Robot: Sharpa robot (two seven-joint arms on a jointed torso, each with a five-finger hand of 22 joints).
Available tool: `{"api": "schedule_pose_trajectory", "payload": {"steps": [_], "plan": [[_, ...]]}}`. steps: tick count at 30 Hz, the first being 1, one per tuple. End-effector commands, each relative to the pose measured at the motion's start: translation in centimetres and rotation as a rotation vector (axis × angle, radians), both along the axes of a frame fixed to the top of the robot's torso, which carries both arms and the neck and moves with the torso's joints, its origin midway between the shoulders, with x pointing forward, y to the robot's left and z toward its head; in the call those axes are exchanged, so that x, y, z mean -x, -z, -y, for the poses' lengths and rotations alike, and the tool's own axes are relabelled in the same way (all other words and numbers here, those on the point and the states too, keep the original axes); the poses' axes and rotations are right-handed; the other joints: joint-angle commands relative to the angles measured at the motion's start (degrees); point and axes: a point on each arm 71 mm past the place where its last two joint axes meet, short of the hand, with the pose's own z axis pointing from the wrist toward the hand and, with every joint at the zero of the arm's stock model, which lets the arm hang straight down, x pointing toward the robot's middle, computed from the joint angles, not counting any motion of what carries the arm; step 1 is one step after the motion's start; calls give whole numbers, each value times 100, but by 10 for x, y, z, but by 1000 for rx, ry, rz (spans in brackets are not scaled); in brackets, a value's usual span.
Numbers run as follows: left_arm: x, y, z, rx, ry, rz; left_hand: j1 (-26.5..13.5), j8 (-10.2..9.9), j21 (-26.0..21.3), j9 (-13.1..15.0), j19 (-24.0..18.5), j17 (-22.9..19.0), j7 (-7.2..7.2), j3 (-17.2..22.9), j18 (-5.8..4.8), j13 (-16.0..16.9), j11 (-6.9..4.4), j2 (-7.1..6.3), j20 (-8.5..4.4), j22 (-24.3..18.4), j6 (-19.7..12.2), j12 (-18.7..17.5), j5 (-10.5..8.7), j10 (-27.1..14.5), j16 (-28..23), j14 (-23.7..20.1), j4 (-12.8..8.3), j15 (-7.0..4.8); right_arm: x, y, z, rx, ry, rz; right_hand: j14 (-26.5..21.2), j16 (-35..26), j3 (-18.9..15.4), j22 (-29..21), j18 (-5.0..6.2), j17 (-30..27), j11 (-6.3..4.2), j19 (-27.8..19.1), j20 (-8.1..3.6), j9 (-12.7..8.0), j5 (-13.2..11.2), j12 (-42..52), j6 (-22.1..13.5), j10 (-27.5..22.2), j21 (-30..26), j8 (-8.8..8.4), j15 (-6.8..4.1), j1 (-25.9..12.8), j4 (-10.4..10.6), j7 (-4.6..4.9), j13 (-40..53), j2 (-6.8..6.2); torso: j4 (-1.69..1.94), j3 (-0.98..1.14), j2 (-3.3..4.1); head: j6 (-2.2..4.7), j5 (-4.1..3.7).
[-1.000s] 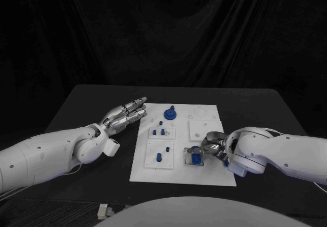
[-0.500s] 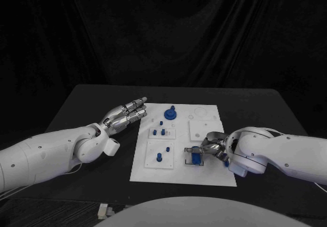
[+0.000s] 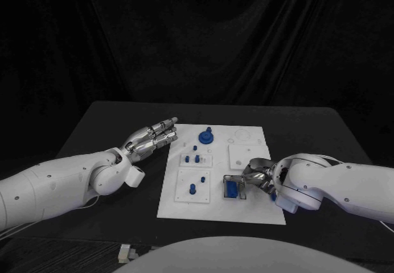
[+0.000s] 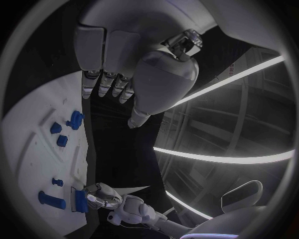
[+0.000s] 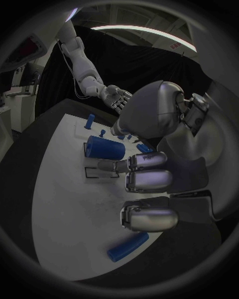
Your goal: Assemble the parts on the task board
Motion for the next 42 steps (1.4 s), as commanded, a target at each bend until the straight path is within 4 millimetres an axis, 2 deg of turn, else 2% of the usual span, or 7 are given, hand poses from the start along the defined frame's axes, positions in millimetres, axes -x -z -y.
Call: {"api": "schedule_pose_trajectory", "payload": {"steps": [1, 10, 20, 29, 33, 37, 42], "plan": [[1, 0, 2, 13, 14, -5, -67, 10, 35, -1, 0, -6, 44, 49, 46, -6, 25, 1, 52, 8, 16, -19, 13, -1, -21, -2, 7, 46, 0, -1, 0, -22, 14, 26, 475, -8, -94, 1291, 29, 814, -2, 298, 27, 68, -10, 15, 29, 596, -23, 97, 10, -71, 3, -24, 1506, 22, 2, 2, -2, -1, 3], [0, 1, 2, 9, 16, -10, -87, 22, 36, 5, 1, -6, 93, 55, 45, -6, 18, 6, 54, 8, 49, -19, 9, -1, -21, -2, 14, 49, 0, -2, 2, -29, 20, 34, 478, 4, -576, 1289, 31, 832, -89, 297, -42, 723, -6, 15, -118, 596, -30, 781, -64, -2, -2, -121, 1506, 269, -4, -1, 0, -1, 12], [1, 1, 1, 9, 16, -12, -92, 28, 38, 8, 3, -6, 108, 58, 45, -6, 17, 8, 54, 10, 66, -19, 9, -1, -21, -2, 15, 51, 2, -8, 5, -76, 33, 84, 486, 22, -667, 1298, 24, 872, -108, 311, -58, 916, 83, 15, -213, 596, -3, 968, -79, 166, -24, -139, 1506, 397, -2, -2, -1, -1, 37], [2, 0, 0, 9, 10, -7, -95, 38, 45, 12, 12, -6, 121, 63, 47, -6, 21, 6, 57, 19, 94, -19, 12, -1, -21, -2, 11, 54, -5, -33, 24, -67, 42, 118, 497, 50, -716, 1317, 10, 929, -124, 337, -80, 1093, 652, 15, -341, 596, 53, 1162, -98, 836, -220, -162, 1506, 460, 4, -3, -2, -1, 24], [2, 0, 0, 9, 8, -6, -97, 41, 46, 13, 14, -6, 122, 65, 47, -6, 32, 2, 57, 20, 101, -19, 13, -1, -21, -2, 8, 54, -6, -39, 40, -3, 36, 121, 493, 47, -677, 1322, 5, 916, -88, 343, -65, 876, 919, 15, -419, 596, 70, 981, -76, 1248, -444, -119, 1506, 464, 3, -4, -3, -1, 17], [2, 0, 0, 9, 8, -6, -98, 45, 48, 15, 16, -5, 122, 66, 48, -6, 41, -1, 58, 22, 110, -19, 14, -1, -20, -1, 5, 55, -8, -41, 55, 92, 5, 148, 493, 51, -563, 1323, 5, 918, -24, 344, -40, 247, 1226, 15, -245, 596, 76, 532, -54, 1577, -649, -52, 1506, 486, 5, -1, -3, -1, 3], [2, 0, 0, 8, 8, -6, -99, 46, 48, 14, 16, -5, 124, 68, 48, -6, 48, -1, 58, 22, 111, -19, 14, -1, -20, -2, 3, 54, -9, -42, 68, 189, -30, 174, 485, 37, -524, 1325, 4, 875, -8, 346, -53, -121, 1237, 15, -55, 596, 82, 286, -70, 1620, -662, -38, 1506, 478, 1, -7, -9, -1, -16]]}}
